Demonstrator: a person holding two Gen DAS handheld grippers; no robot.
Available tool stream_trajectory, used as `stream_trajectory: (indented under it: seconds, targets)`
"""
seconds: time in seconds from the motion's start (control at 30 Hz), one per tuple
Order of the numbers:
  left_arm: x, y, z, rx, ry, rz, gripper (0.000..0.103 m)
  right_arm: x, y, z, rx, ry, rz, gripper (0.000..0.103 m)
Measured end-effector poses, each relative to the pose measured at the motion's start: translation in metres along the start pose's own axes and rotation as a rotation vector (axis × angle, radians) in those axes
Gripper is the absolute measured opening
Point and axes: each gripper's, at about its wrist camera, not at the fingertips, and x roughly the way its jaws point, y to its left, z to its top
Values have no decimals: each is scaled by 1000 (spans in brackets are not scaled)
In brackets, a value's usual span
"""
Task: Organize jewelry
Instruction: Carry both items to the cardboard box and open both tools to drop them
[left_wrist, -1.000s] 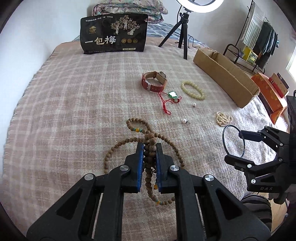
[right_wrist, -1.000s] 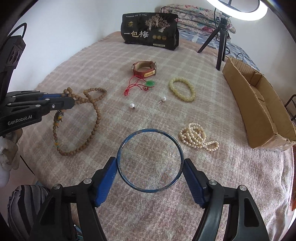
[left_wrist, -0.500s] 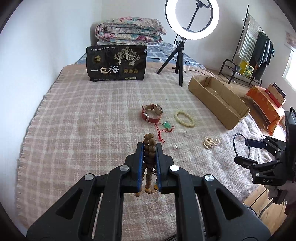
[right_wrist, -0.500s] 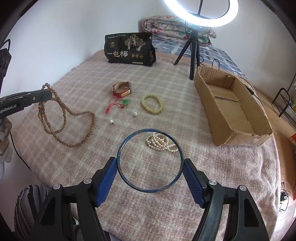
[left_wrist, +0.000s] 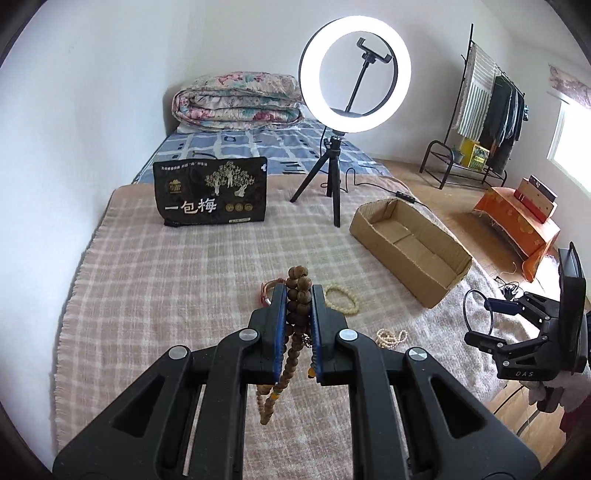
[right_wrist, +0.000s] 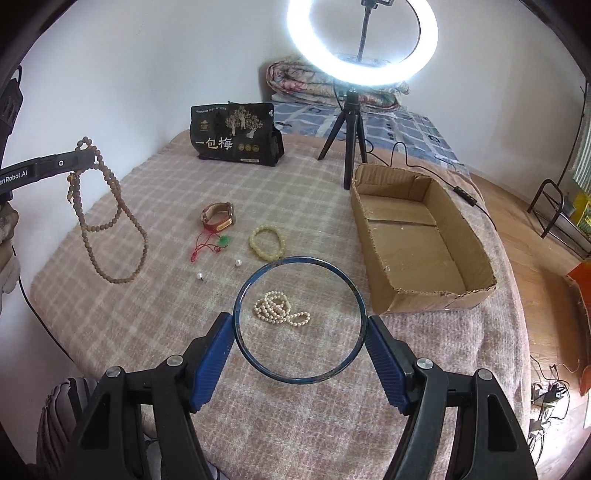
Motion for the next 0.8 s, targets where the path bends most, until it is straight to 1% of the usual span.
stream_trajectory:
  seconds: [0.2, 0.47, 0.67, 0.8]
  targets:
    - [6, -27, 26, 48, -32, -32, 10, -4, -25, 11, 30, -22, -27, 74]
    - [39, -65, 66, 74, -42, -83, 10, 1, -63, 21, 64, -27, -74, 74]
    - [59, -102, 101, 141, -88, -103, 10, 9, -92, 31, 85, -30, -114, 74]
    - [73, -120, 122, 149, -106, -131, 10, 17, -109, 37, 97, -29, -131, 74]
